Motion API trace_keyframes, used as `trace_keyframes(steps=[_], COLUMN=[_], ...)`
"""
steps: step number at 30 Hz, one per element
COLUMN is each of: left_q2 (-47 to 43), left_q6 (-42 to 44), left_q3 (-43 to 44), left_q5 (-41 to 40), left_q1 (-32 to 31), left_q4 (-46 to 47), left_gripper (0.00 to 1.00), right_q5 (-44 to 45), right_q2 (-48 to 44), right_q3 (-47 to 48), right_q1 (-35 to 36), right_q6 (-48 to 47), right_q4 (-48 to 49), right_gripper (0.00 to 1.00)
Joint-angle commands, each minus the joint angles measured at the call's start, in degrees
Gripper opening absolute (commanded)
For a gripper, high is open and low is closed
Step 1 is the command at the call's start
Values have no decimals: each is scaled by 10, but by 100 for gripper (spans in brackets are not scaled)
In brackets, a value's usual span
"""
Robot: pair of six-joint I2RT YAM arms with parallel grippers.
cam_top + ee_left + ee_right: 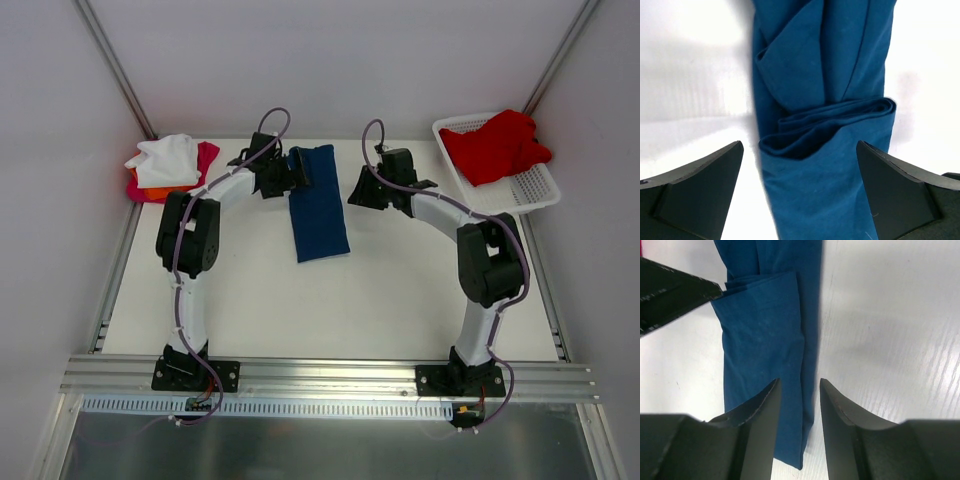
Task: Fold and stack the t-shirts
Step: Fold the folded rectangular tshirt in 1/3 of the way
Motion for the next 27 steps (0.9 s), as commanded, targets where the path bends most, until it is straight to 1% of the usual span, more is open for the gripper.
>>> trace_keyframes(steps=[1, 9, 12, 13, 14, 16, 19, 27], left_q2=[-67, -182, -229, -236, -241, -248, -245, -228], left_q6=[14, 9, 1, -2, -3, -7, -17, -52], left_q3=[-26, -176, -224, -234, -251, -263, -283, -351], left_q5=[1, -14, -20, -24, -27, -27, -22, -2], left_q1=[4, -4, -19, -30, -34, -42, -56, -70], left_q4=[0, 0, 1, 0, 3, 4, 12, 63], left_gripper=[98, 98, 98, 97, 98, 98, 97, 97], right_q5=[-7, 7, 10, 10, 11, 12, 13, 9], right_q2=[-51, -93, -108, -111, -118, -125, -136, -136], right_q3=[-26, -104, -132, -139, -149, -160, -178, -196], right_q1=[10, 36, 44, 45, 48, 50, 51, 51], right_q6=[-1, 13, 18, 21, 21, 23, 28, 30], right_q4=[17, 28, 28, 42, 45, 47, 50, 54], right_gripper=[40, 41, 42, 43, 45, 50, 54, 54])
